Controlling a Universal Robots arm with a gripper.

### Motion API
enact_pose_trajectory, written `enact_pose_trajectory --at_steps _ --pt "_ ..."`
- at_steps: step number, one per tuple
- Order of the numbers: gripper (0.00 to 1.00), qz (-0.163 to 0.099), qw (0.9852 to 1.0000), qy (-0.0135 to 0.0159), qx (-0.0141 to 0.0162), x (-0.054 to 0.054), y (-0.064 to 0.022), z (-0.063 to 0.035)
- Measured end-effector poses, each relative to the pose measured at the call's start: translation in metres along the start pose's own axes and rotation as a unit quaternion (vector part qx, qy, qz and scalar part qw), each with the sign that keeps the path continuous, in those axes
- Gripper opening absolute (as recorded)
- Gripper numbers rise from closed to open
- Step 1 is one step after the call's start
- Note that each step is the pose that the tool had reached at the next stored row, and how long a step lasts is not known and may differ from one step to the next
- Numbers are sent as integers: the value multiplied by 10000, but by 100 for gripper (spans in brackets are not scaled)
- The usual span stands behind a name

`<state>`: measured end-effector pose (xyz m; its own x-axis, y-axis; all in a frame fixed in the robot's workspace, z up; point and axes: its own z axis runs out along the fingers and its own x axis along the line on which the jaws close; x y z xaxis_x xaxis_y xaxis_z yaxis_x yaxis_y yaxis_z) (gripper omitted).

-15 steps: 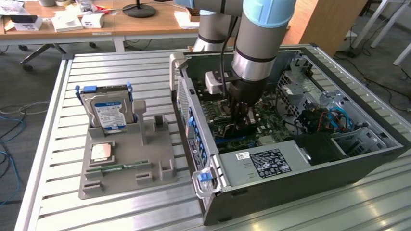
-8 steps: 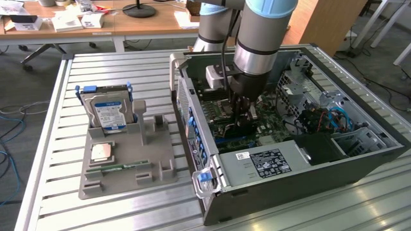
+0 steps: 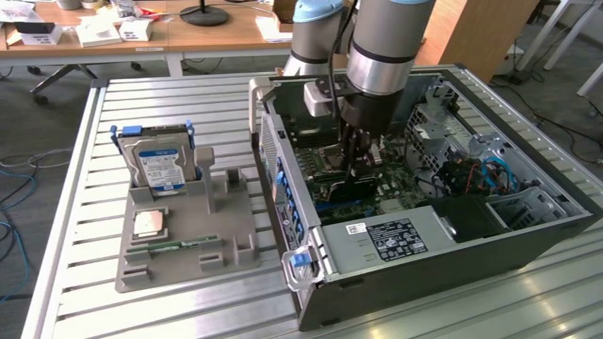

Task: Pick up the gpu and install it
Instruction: 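Insert the gpu into the slot, then press down on the gpu until it lock into place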

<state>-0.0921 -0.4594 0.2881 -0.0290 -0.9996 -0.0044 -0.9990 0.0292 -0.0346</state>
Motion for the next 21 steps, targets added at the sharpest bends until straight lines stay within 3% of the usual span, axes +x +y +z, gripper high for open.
enact_pose_trajectory --at_steps 10,21 --pt "33 0 10000 1 0 -1 -9 -247" --pt "33 0 10000 1 0 -1 -10 -272"
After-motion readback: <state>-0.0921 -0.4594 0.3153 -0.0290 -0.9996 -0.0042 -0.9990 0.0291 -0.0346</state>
